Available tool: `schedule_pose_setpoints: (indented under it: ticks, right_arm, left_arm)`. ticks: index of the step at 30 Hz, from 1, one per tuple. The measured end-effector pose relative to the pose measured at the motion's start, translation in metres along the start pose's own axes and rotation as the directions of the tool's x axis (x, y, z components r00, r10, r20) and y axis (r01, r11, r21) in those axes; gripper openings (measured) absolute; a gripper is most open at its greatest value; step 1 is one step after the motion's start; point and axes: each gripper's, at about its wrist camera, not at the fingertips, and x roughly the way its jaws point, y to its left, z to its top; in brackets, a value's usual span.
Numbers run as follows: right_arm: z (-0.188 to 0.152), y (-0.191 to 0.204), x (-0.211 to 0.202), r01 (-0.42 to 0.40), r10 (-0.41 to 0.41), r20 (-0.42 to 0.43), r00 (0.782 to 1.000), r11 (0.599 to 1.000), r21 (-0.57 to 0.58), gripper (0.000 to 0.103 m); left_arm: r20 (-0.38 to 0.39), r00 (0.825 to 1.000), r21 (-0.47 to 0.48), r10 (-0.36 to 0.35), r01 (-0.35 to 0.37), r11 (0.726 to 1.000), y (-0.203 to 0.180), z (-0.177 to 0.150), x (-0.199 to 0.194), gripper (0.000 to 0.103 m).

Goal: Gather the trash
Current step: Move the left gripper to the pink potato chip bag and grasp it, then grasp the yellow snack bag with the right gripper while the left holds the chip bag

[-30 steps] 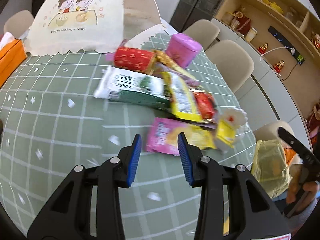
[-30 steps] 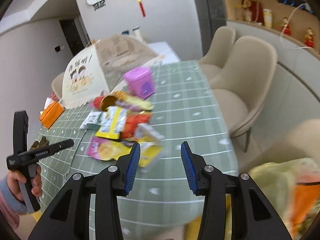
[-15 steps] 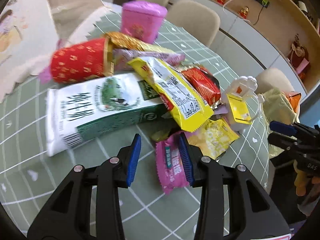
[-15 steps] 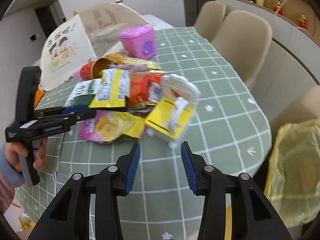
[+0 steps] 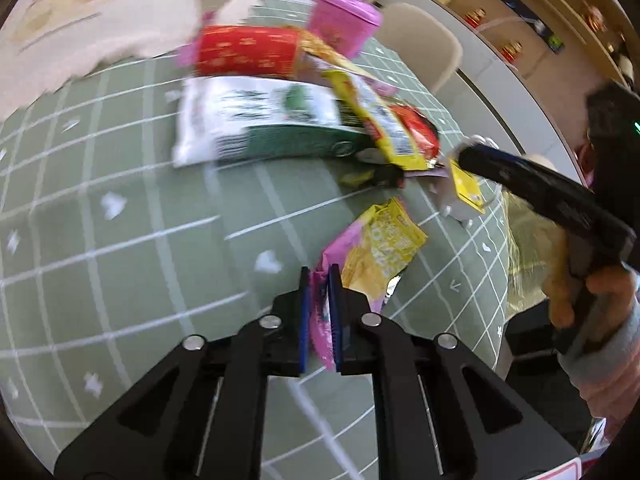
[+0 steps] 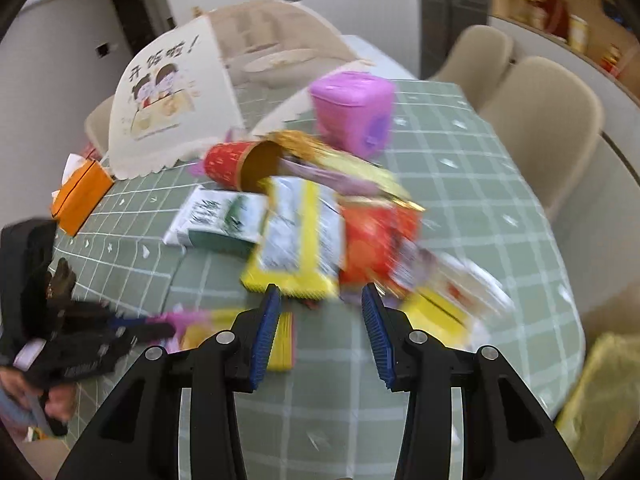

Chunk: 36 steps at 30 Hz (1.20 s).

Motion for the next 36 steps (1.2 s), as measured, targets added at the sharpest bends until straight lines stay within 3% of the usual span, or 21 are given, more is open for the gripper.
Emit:
schedule_pose_setpoints:
  ticks: [2,6,9,13,14,18,23,28,33,36]
  right_arm:
    - [0.014,0.005,0.025,-0.020,0.020,-0.023,1.000,1.000,0.010,0.040]
    - [0.030,0.010,0.060,0.018,-0.019,-0.050,0.999,1.000,-0.014,0.040]
    - [0.040,0.007,0.071,-0.025,0.025,-0.063,0.998,1.000,0.004,0.041]
    - [0.043,0.008,0.062,-0.055,0.055,-0.082,0.995,0.998,-0.004,0.028]
    - [0.042,0.008,0.055,-0.053,0.053,-0.074,0.996,0.999,-0.008,0.014]
    - [0.039,0.006,0.024,-0.049,0.049,-0.033,0.998,0.999,-0.005,0.014]
    - [0.022,0.002,-0.014,-0.005,0.004,-0.014,1.000,1.000,-0.024,0.014]
    - [-0.003,-0.007,-0.037,0.024,-0.024,-0.019,1.000,1.000,-0.005,0.014]
    - [-0.035,-0.011,-0.040,0.047,-0.047,-0.053,0.998,0.999,0.016,0.014]
    - [-0.058,-0.021,-0.033,0.053,-0.046,-0.087,0.995,0.996,0.078,0.014]
  left_arm:
    - [0.010,1.000,-0.024,0.005,-0.005,1.000,0.010,-0.004,-0.005,0.012]
    - [0.035,0.999,-0.052,0.006,-0.004,0.999,0.022,-0.007,-0.017,0.021]
    - [0.072,0.997,-0.038,-0.014,0.017,0.999,0.024,-0.009,-0.031,0.025]
    - [0.088,0.995,-0.020,-0.047,0.049,0.999,0.025,-0.007,-0.037,0.030]
    - [0.083,0.995,-0.013,-0.056,0.057,0.998,0.025,-0.006,-0.036,0.030]
    - [0.044,0.996,0.037,-0.084,0.082,0.996,0.015,0.004,-0.022,0.031]
    - [0.012,1.000,0.120,-0.018,0.016,0.993,-0.002,0.009,0.002,0.031]
    - [0.029,0.999,0.137,0.045,-0.048,0.989,-0.012,0.011,0.012,0.031]
    - [0.019,0.999,0.113,-0.029,0.027,0.993,-0.010,0.014,0.007,0.031]
    - [0.024,1.000,0.098,0.000,-0.002,0.995,-0.005,0.016,0.006,0.031]
